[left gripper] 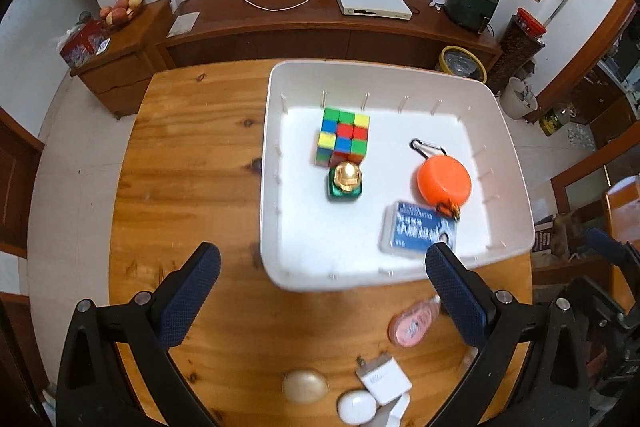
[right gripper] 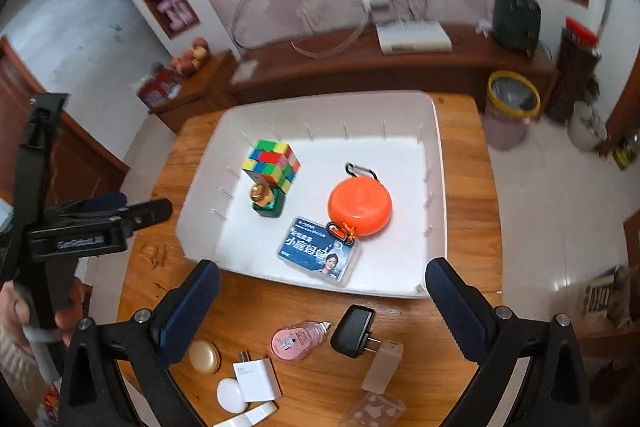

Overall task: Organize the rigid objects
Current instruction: 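Lift both tools out of the bin back over the table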

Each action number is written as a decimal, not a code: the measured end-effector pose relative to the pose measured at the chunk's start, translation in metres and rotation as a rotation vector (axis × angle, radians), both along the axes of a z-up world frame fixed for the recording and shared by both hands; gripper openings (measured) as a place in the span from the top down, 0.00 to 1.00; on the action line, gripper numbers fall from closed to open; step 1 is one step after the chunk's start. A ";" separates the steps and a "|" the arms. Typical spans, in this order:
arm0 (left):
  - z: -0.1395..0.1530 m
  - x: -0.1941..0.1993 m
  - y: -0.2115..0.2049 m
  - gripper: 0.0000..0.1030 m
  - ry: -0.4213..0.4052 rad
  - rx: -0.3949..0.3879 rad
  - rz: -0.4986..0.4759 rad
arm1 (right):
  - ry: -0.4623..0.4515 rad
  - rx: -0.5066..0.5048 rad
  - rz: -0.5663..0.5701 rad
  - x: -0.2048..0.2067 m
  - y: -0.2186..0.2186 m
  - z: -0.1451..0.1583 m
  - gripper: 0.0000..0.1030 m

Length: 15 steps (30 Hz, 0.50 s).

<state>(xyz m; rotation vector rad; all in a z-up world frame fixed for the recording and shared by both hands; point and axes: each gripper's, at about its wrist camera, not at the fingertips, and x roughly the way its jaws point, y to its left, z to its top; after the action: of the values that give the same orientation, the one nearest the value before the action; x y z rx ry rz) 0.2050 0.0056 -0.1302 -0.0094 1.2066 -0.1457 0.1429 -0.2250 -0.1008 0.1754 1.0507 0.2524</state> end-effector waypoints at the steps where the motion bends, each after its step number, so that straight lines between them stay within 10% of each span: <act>1: 0.001 -0.006 0.001 0.01 -0.005 -0.003 0.000 | -0.012 0.005 0.005 -0.006 -0.001 0.002 0.00; 15: 0.037 -0.088 0.004 0.01 -0.153 -0.037 -0.048 | 0.003 0.027 -0.009 -0.091 -0.009 0.017 0.00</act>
<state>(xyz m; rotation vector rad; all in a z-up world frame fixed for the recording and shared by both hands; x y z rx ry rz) 0.1174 0.0093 -0.0935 -0.0013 1.0512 -0.2074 0.0520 -0.2343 -0.0839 0.2046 1.0499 0.2580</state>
